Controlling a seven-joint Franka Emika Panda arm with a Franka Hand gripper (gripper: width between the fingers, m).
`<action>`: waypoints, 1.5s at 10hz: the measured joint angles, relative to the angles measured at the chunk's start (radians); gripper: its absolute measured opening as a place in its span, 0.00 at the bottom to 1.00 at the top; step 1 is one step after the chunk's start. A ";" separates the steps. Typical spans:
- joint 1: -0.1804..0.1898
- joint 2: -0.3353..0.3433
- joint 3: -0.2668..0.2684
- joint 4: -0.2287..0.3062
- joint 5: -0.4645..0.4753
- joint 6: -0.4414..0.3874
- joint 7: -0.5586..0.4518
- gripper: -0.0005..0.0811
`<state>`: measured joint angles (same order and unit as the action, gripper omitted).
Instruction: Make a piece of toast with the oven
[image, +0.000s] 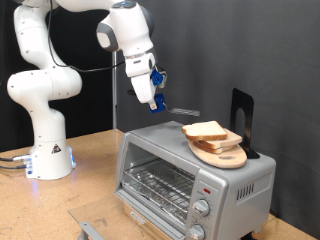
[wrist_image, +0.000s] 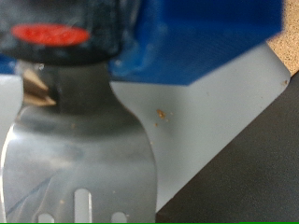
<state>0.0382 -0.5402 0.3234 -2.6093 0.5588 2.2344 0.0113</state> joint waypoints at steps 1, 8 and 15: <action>0.000 0.001 0.000 -0.003 0.018 0.002 0.001 0.62; -0.047 -0.141 -0.104 -0.052 0.111 -0.057 0.031 0.62; -0.182 -0.196 -0.247 -0.110 -0.023 -0.117 -0.086 0.62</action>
<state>-0.1441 -0.7363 0.0767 -2.7194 0.5356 2.1175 -0.0746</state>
